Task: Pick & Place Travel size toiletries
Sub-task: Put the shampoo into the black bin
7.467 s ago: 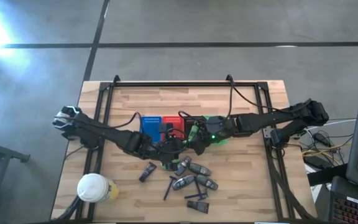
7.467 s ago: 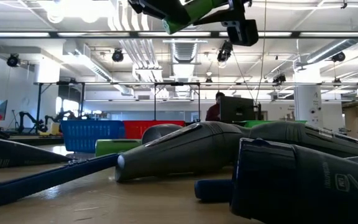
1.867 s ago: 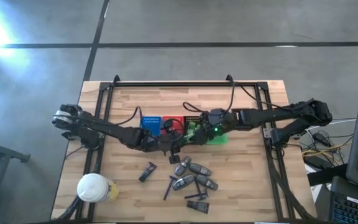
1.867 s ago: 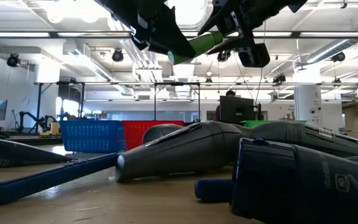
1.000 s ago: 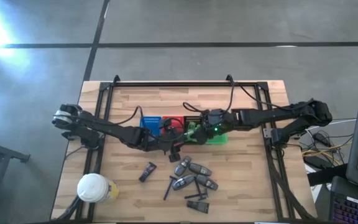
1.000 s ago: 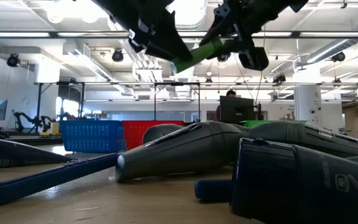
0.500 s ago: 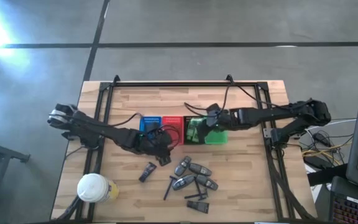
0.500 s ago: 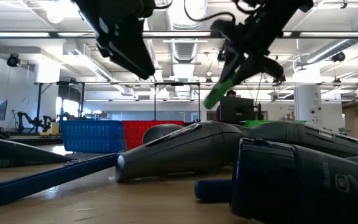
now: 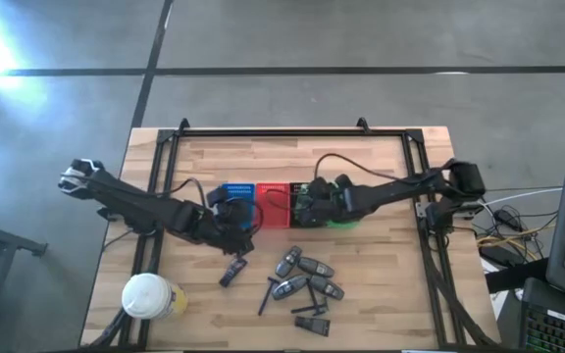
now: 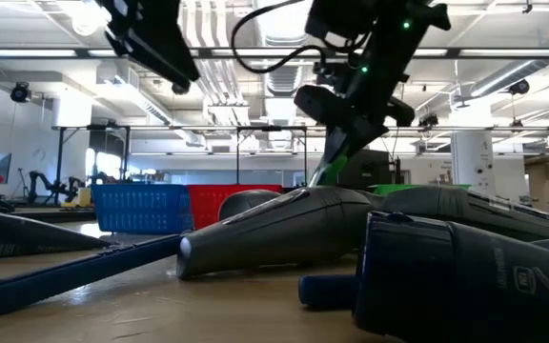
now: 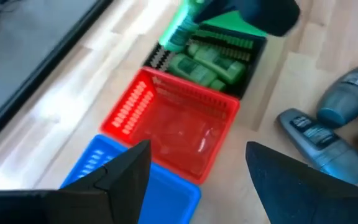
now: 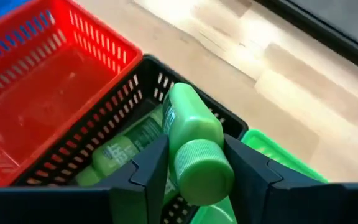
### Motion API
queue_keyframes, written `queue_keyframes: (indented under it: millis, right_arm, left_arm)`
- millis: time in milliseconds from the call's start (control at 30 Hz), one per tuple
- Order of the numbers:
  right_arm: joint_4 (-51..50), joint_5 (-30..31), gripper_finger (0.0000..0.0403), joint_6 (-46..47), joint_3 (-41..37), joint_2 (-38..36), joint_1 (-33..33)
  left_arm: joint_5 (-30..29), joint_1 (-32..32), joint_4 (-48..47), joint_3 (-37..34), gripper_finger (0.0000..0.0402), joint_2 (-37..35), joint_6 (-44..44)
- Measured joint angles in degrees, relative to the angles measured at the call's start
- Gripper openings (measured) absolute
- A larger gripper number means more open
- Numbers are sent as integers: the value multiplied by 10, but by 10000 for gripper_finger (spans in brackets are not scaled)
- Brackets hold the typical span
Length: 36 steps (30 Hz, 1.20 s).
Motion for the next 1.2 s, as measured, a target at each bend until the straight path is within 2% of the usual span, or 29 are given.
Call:
queue_keyframes:
  millis: [167, 367, 667, 867, 1033, 1200]
  right_arm:
    - [-11, -8, 140, -15, 34, 32, 11]
    - [-31, -36, 189, -19, 55, 39, 11]
    - [-77, -43, 282, -15, 61, 21, 16]
    - [-78, -151, 318, -50, 61, -3, 17]
    - [-140, -186, 327, -9, 61, -9, 17]
    - [-165, -234, 319, -23, 53, -9, 15]
  left_arm:
    - [-3, -4, -62, -1, 266, -15, -23]
    - [18, -4, -85, -10, 266, -24, -25]
    - [132, -4, -96, -10, 266, -24, -35]
    - [192, -4, -103, -27, 264, -24, -70]
    - [208, -7, -101, -52, 264, -24, -116]
    - [210, -13, -85, -62, 264, -24, -135]
